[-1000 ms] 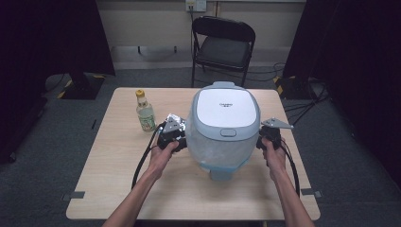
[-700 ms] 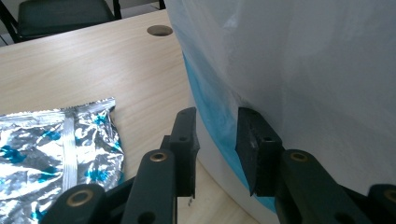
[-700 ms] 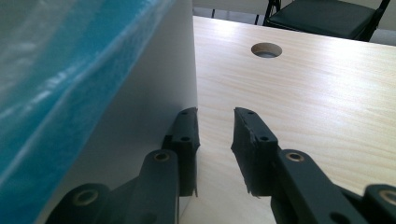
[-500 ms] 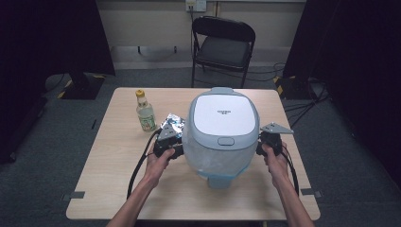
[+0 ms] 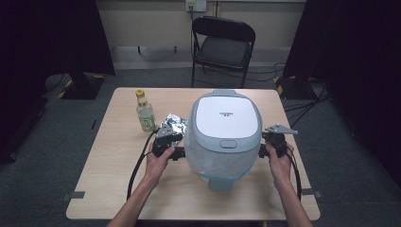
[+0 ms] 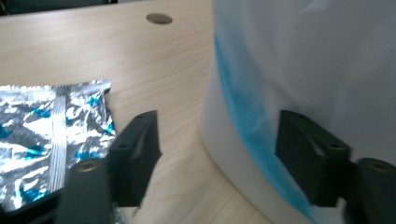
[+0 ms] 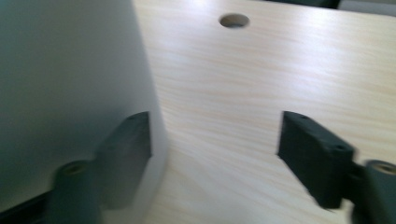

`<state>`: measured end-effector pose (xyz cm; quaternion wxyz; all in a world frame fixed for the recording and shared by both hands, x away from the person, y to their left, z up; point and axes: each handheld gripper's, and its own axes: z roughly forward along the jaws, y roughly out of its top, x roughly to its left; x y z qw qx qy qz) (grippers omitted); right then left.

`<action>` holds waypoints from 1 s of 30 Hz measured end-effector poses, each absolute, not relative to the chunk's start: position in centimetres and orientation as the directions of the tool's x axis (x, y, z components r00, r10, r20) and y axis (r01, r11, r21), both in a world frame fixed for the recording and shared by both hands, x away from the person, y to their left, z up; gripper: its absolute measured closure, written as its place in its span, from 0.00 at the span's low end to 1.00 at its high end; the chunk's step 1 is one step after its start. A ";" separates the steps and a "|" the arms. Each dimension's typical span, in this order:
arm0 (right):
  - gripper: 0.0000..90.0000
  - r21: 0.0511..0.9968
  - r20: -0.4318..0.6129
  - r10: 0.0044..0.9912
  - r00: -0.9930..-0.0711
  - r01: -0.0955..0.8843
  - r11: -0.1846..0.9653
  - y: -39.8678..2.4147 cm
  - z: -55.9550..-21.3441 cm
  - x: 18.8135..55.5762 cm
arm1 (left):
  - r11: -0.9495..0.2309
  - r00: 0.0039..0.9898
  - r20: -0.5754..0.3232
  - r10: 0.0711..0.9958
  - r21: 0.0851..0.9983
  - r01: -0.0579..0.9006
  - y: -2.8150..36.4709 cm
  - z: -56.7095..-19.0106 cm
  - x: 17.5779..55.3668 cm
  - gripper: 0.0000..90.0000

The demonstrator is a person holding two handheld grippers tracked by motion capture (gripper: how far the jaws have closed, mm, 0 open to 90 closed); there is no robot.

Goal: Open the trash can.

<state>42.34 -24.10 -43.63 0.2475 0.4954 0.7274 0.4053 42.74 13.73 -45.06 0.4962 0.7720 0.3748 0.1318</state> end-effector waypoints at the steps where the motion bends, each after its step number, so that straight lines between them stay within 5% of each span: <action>1: 0.24 0.830 0.029 0.927 -0.375 0.526 0.186 -24.2 -43.8 42.3 | -0.235 0.684 -0.167 0.710 0.860 0.453 13.8 -45.2 42.8 0.32; 12: 0.25 0.761 0.060 0.939 -0.338 0.624 0.176 -25.3 -47.9 41.0 | -0.219 0.689 -0.190 0.699 0.861 0.459 16.3 -43.7 42.3 0.18; 21: 0.23 0.722 -0.035 0.915 -0.403 0.623 0.301 -25.4 -49.1 39.1 | -0.236 0.656 -0.136 0.743 0.863 0.447 18.2 -41.6 41.8 0.18; 30: 0.21 0.747 -0.027 0.916 -0.399 0.601 0.283 -25.8 -50.0 39.0 | -0.195 0.703 -0.161 0.693 0.896 0.398 19.5 -38.3 40.5 0.21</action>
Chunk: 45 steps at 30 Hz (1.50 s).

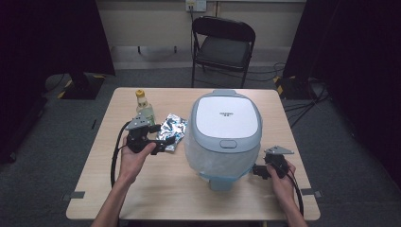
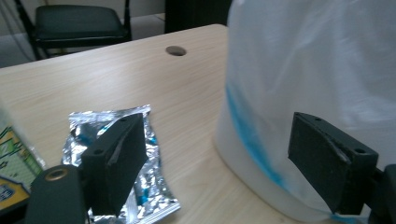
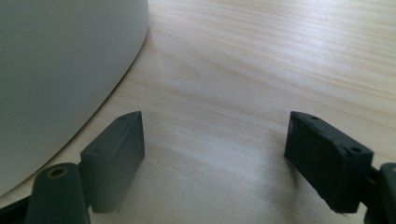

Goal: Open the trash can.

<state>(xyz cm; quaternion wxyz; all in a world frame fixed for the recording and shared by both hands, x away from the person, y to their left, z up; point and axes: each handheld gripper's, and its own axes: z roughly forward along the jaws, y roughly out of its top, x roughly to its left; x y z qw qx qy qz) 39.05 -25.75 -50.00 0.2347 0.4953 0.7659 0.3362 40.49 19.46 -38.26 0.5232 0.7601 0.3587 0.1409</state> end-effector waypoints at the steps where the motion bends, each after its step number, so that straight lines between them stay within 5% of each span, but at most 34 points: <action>1: 0.21 0.745 -0.021 0.917 -0.399 0.605 0.280 -25.7 -50.0 39.0 | -0.199 0.711 -0.158 0.685 0.898 0.392 19.4 -37.9 40.3 0.21; 24: 0.21 0.745 -0.019 0.919 -0.395 0.607 0.276 -25.7 -50.0 39.0 | -0.204 0.855 -0.081 0.513 0.956 0.213 17.2 -29.0 37.1 0.31; 45: 0.21 0.745 -0.019 0.919 -0.395 0.607 0.276 -25.7 -50.0 39.0 | -0.237 0.936 -0.056 0.347 0.960 0.146 11.0 -27.0 35.1 0.37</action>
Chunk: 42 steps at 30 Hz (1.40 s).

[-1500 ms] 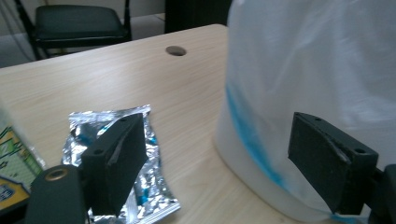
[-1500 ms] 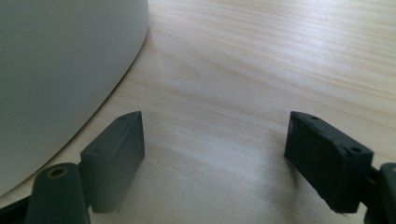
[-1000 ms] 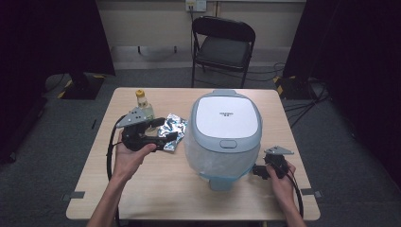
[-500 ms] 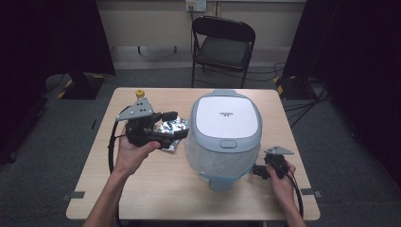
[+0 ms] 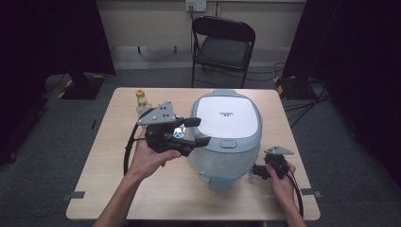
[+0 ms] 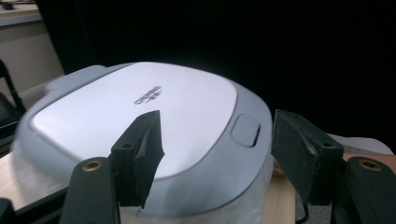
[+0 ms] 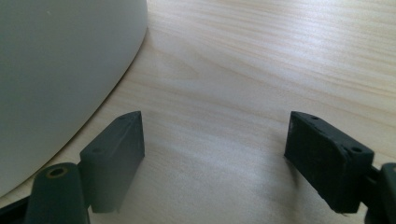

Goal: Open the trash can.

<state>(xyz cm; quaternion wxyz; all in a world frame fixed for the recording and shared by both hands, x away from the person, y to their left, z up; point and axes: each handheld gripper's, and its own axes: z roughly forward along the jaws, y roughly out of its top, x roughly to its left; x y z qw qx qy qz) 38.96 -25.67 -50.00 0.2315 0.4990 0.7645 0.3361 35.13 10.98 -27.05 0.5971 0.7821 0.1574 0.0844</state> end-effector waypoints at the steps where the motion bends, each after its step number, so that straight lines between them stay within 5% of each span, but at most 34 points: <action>1: 0.21 0.745 -0.019 0.919 -0.395 0.607 0.276 -25.7 -50.0 39.0 | -0.245 0.941 -0.055 0.334 0.959 0.143 10.6 -27.0 35.1 0.37; 5: 0.21 0.745 -0.019 0.919 -0.395 0.607 0.276 -25.7 -50.0 39.0 | -0.249 0.965 -0.071 0.252 0.959 0.136 8.9 -27.2 34.8 0.36; 21: 0.21 0.745 -0.018 0.919 -0.395 0.607 0.276 -25.7 -50.0 39.0 | -0.339 0.982 -0.071 0.174 0.932 0.128 4.8 -28.4 34.0 0.48; 42: 0.21 0.745 -0.019 0.918 -0.395 0.607 0.276 -25.7 -50.0 39.0 | -0.338 0.981 -0.051 0.188 0.934 0.114 4.8 -28.8 33.9 0.61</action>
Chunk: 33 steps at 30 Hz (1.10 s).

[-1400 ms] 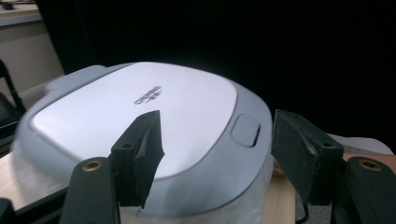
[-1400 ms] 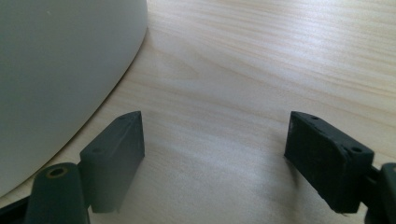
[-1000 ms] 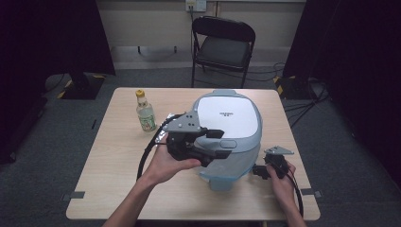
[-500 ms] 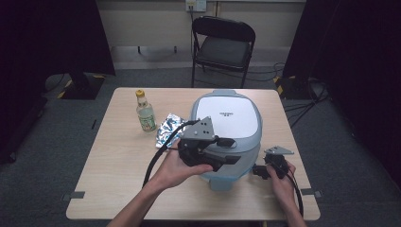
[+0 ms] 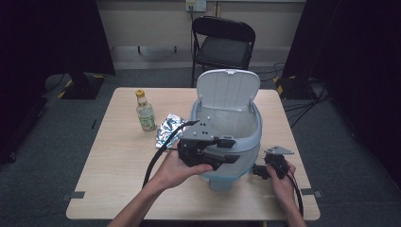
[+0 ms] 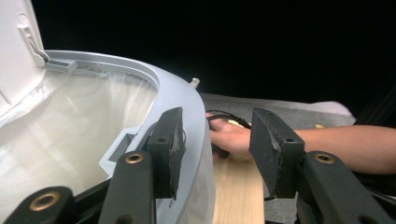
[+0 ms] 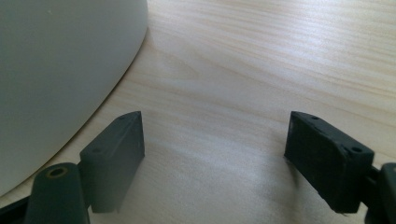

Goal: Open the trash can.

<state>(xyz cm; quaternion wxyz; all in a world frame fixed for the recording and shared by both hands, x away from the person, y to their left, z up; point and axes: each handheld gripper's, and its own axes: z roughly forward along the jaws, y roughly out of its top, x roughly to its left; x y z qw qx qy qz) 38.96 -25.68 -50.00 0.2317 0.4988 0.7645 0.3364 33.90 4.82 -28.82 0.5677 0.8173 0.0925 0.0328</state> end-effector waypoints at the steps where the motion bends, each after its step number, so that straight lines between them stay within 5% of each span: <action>1: 0.21 0.746 -0.019 0.918 -0.395 0.606 0.276 -25.7 -50.0 39.0 | -0.337 0.981 -0.052 0.188 0.934 0.115 4.8 -28.8 33.9 0.61; 16: 0.21 0.745 -0.019 0.918 -0.395 0.607 0.276 -25.7 -50.0 39.0 | -0.294 0.971 -0.088 0.221 0.944 0.153 5.8 -28.7 34.8 0.56; 33: 0.21 0.745 -0.019 0.918 -0.395 0.607 0.276 -25.7 -50.0 39.0 | -0.150 0.924 -0.143 0.355 0.967 0.207 12.7 -30.2 36.0 0.44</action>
